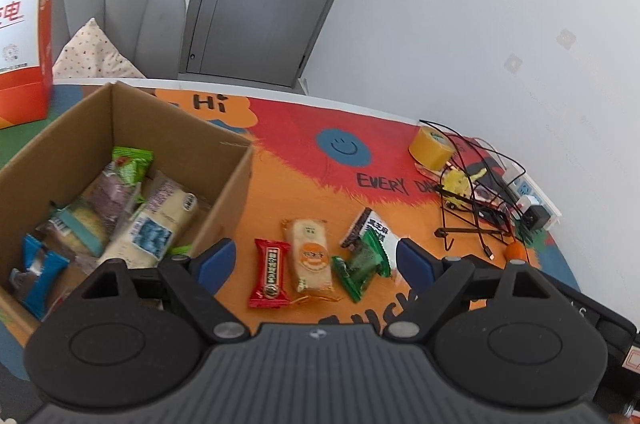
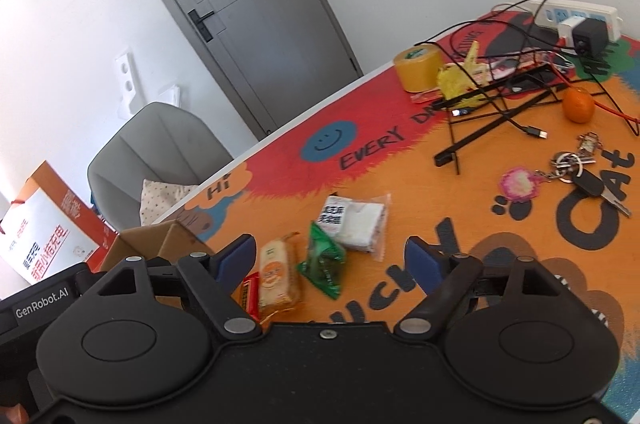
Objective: Organize snacks
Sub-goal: 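Withdraw both tools from the box back over the snack pile, then grasp the orange-label cake pack with the left tool while the right grasps the green triangular pack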
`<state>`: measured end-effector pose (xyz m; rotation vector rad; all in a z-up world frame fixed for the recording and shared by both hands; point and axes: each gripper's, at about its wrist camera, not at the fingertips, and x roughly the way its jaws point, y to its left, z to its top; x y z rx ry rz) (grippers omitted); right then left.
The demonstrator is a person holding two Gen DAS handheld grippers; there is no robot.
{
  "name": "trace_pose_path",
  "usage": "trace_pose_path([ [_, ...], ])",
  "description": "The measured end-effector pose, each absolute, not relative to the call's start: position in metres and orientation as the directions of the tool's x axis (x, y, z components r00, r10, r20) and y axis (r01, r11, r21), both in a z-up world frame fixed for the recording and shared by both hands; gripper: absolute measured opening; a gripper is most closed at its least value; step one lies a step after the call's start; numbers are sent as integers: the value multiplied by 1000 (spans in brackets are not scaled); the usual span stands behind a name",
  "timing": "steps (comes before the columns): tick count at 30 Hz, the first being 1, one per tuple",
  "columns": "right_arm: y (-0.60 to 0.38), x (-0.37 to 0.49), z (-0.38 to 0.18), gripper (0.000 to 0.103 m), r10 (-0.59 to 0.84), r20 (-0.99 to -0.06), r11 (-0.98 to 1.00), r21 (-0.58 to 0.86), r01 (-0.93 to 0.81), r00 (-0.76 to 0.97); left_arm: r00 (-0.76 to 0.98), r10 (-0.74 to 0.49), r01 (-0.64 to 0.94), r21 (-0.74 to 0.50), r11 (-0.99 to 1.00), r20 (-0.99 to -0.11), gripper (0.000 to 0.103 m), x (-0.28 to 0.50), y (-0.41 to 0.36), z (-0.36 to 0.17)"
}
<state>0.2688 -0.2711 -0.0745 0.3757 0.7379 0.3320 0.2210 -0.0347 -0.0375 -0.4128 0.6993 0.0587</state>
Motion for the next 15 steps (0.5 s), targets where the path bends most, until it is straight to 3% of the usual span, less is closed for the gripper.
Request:
trace_pose_path([
  [8, -279, 279, -88, 72, 440, -591, 867, 475, -148, 677, 753, -93, -186, -347, 919, -651, 80, 235, -46, -49],
  [13, -278, 287, -102, 59, 467, -598, 847, 515, -134, 651, 730, -102, -206, -359, 911, -676, 56, 250, -48, -63],
  [15, -276, 290, -108, 57, 474, -603, 841, 527, -127, 642, 722, -97, -213, -353, 911, -685, 55, 255, -49, -67],
])
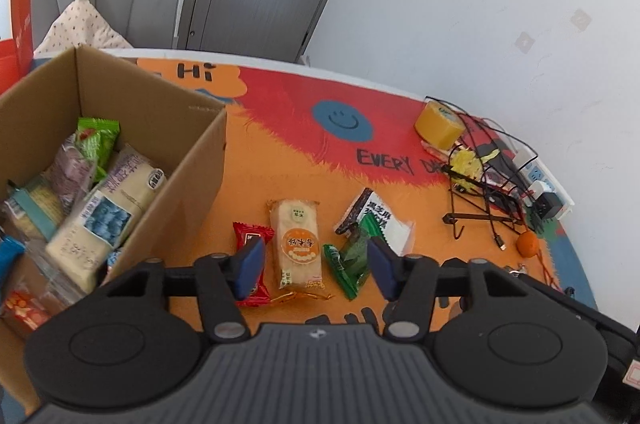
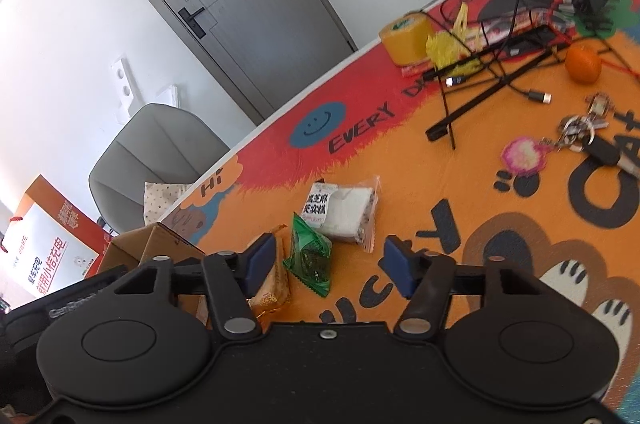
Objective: Organize snacks
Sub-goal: 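Grasp the orange-label cake pack with the left tool while the right grasps the green triangular pack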
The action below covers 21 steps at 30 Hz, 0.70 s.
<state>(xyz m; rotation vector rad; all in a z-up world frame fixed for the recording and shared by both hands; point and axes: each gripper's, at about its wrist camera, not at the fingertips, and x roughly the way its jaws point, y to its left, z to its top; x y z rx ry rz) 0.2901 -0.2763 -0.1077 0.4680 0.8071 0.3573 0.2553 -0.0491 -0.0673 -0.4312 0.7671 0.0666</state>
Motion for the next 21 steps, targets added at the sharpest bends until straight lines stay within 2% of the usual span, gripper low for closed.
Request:
trace_pose_path([
  [6, -271, 299, -119, 51, 497, -609, 827, 548, -125, 618, 703, -82, -231, -335, 913, -707, 50, 272, -52, -80],
  [21, -268, 316, -140, 51, 517, -625, 807, 584, -89, 585, 632, -53, -261, -277, 925, -773, 47, 304, -61, -119],
])
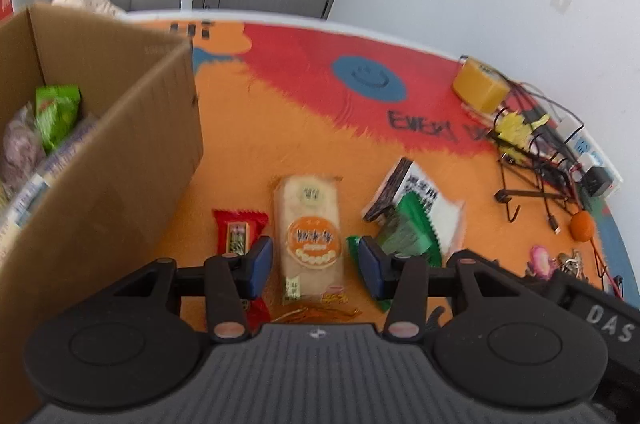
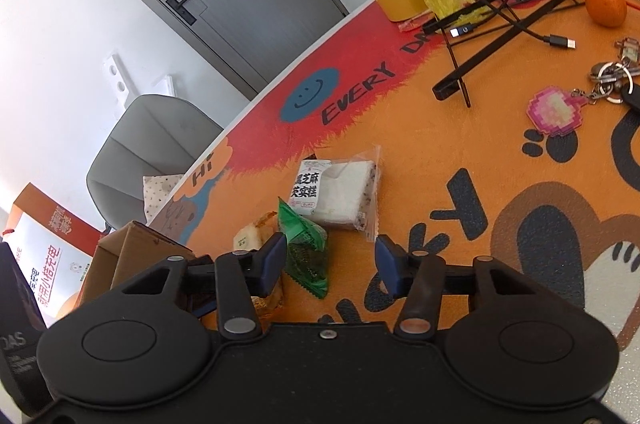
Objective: Organize snacks
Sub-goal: 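Grasp the orange-label cake pack with the left tool while the right grasps the green triangular pack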
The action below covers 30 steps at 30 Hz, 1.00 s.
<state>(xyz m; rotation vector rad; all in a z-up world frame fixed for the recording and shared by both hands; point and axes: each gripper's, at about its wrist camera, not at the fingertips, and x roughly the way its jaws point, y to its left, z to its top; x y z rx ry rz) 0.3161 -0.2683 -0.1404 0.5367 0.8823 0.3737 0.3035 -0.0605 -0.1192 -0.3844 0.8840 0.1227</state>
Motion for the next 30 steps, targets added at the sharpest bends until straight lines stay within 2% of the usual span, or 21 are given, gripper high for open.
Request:
trace_pose_path([
  [3, -267, 319, -142, 51, 519, -624, 804, 588, -86, 583, 638, -37, -257, -257, 932, -770, 46, 305, -63, -123],
  [5, -266, 320, -144, 51, 521, -626, 803, 590, -85, 580, 638, -29, -263, -253, 931, -769, 32, 305, -62, -123],
  [26, -232, 345, -158, 51, 550, -632, 788, 609, -89, 546, 695, -65, -244, -320, 916, -716, 32, 293, -43, -103],
  [29, -229, 346, -159, 42, 541, -637, 796, 598, -92, 549, 697, -69, -240, -324, 915, -714, 32, 292, -41, -104],
  [30, -229, 347, -160, 34, 541, -643, 798, 596, -88, 543, 697, -74, -239, -327, 914, -714, 32, 292, -41, -104],
])
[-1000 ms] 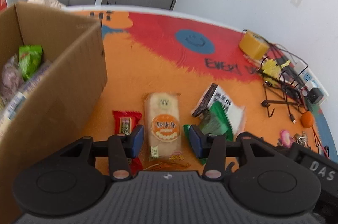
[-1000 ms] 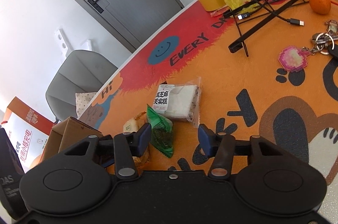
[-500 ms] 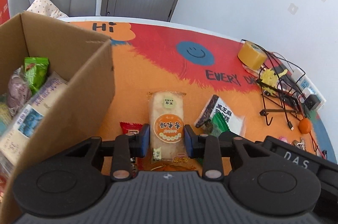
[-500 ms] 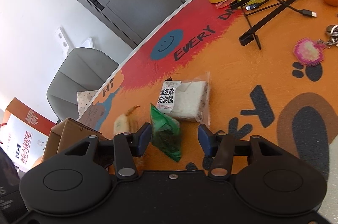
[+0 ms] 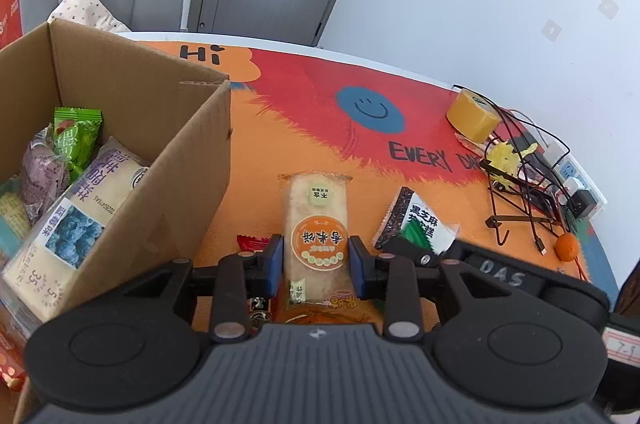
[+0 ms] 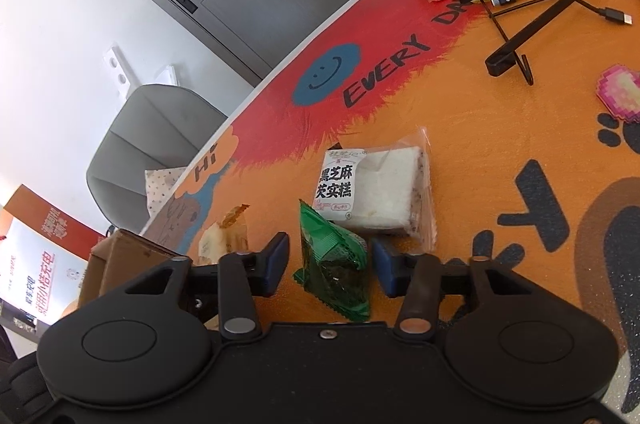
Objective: Organize snacks
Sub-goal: 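Grasp the orange-label cake pack with the left tool while the right grasps the green triangular pack, then carry the cake pack and green triangular pack into the box and open both tools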
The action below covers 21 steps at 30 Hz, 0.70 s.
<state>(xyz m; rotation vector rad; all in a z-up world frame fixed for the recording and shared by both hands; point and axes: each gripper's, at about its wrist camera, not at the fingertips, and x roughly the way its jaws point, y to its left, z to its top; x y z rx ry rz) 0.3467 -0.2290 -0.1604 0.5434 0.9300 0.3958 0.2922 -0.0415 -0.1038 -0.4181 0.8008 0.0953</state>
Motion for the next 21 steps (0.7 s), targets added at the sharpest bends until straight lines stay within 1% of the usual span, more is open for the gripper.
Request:
trace_pose_path([
  [4, -231, 341, -157, 31, 536, -643, 803, 588, -97, 548, 697, -80, -236, -334, 912, -712, 32, 291, -41, -103],
  [11, -238, 327, -146, 31, 531, -631, 806, 582, -108, 566, 711, -93, -216, -342, 915, -697, 32, 283, -45, -94],
  [21, -245, 306, -119, 31, 533, -601, 802, 583, -130, 596, 749, -100, -187, -355, 916, -655, 32, 260, -39, -68],
])
